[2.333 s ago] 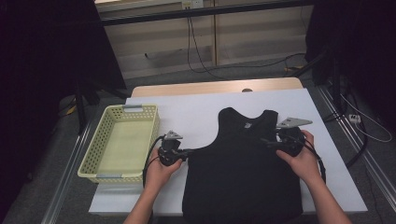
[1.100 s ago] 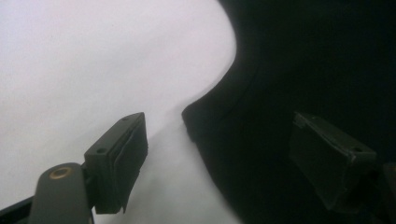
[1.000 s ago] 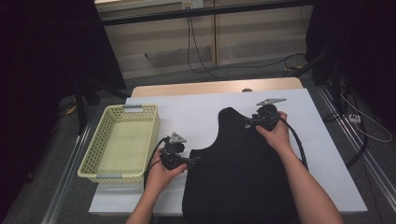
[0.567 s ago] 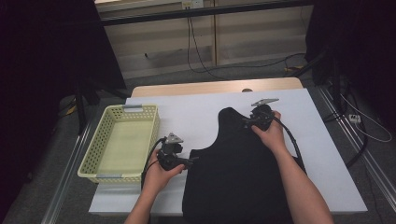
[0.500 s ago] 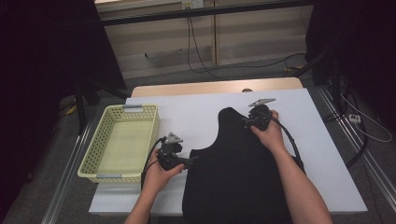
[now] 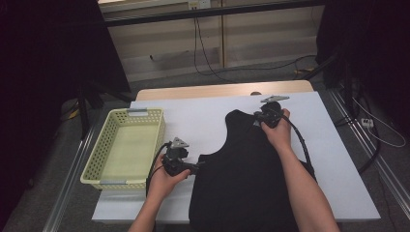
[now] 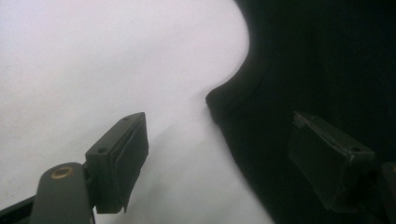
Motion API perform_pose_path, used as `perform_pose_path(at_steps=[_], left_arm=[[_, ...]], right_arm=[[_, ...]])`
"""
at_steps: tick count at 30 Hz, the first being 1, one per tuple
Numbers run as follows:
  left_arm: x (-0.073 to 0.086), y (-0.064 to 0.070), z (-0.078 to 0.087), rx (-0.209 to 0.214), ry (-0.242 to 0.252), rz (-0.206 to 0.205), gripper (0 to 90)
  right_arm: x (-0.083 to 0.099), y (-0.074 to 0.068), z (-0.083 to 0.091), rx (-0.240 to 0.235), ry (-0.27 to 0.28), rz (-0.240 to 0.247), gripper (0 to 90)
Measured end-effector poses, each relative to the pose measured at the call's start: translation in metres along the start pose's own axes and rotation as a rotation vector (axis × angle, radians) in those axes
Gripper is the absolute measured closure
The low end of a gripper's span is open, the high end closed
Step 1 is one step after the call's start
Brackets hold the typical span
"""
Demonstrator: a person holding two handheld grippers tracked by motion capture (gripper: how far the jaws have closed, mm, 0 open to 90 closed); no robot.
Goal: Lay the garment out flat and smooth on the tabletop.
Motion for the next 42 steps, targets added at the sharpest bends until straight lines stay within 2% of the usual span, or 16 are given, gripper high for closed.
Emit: perform_pose_path(at_steps=[2, 3, 10, 12, 14, 15, 23, 26, 29, 31, 35, 36, 38, 39, 40, 42], left_arm=[[0.001, -0.001, -0.001, -0.001, -0.006, 0.002, 20.9], [0.001, -0.001, -0.002, 0.003, -0.009, 0.004, 20.9], [0.001, -0.001, -0.008, 0.03, -0.001, 0.031, 23.3], [0.001, -0.002, -0.01, 0.025, -0.008, 0.026, 26.3], [0.001, -0.002, -0.011, 0.021, -0.01, 0.025, 31.0], [0.0, -0.002, -0.011, 0.018, 0.0, 0.031, 32.2], [-0.002, -0.003, -0.013, 0.021, -0.002, 0.04, 48.2], [-0.003, -0.002, -0.014, 0.028, -0.001, 0.046, 53.1], [-0.004, -0.001, -0.015, 0.02, -0.006, 0.041, 57.2], [-0.004, -0.001, -0.016, 0.023, -0.002, 0.045, 60.3], [-0.004, 0.0, -0.016, 0.041, -0.008, 0.057, 66.8], [-0.004, 0.001, -0.016, 0.04, -0.012, 0.057, 67.5], [-0.004, 0.001, -0.017, 0.042, -0.014, 0.064, 70.4], [-0.004, 0.002, -0.016, 0.058, -0.021, 0.068, 72.2], [-0.004, 0.002, -0.017, 0.05, -0.018, 0.067, 72.9], [-0.004, 0.002, -0.017, 0.052, -0.022, 0.07, 75.2]], right_arm=[[0.004, 0.002, -0.002, 0.024, -0.023, 0.005, 61.7], [0.005, 0.004, 0.001, 0.025, -0.034, 0.008, 59.8], [0.008, 0.023, 0.036, 0.054, -0.035, 0.028, 52.5], [0.015, 0.032, 0.045, 0.062, -0.051, 0.006, 51.6], [0.024, 0.041, 0.054, 0.07, -0.061, -0.006, 51.4], [0.03, 0.044, 0.058, 0.077, -0.078, 0.009, 51.1], [0.071, 0.053, 0.088, 0.06, -0.122, 0.005, 51.3], [0.078, 0.048, 0.092, 0.03, -0.123, -0.002, 52.9], [0.085, 0.043, 0.092, 0.044, -0.158, 0.027, 57.9], [0.086, 0.044, 0.094, 0.063, -0.156, -0.028, 69.9], [0.086, 0.042, 0.096, 0.001, -0.169, -0.04, 89.1], [0.086, 0.044, 0.096, 0.009, -0.165, -0.033, 90.0], [0.085, 0.053, 0.1, 0.07, -0.152, -0.008, 90.0], [0.086, 0.056, 0.101, 0.068, -0.157, -0.021, 90.0], [0.087, 0.057, 0.102, 0.054, -0.155, -0.036, 90.0], [0.088, 0.057, 0.104, 0.029, -0.144, -0.031, 89.2]])
Point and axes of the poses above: each handheld gripper's, and its own axes: z roughly backward along the jaws, x roughly out of its underside, y roughly to its right, the point moved 7 cm from there along -z, roughly forward along the jaws, and after that the axes turned 12 degrees about x, right-handed, at the moved point
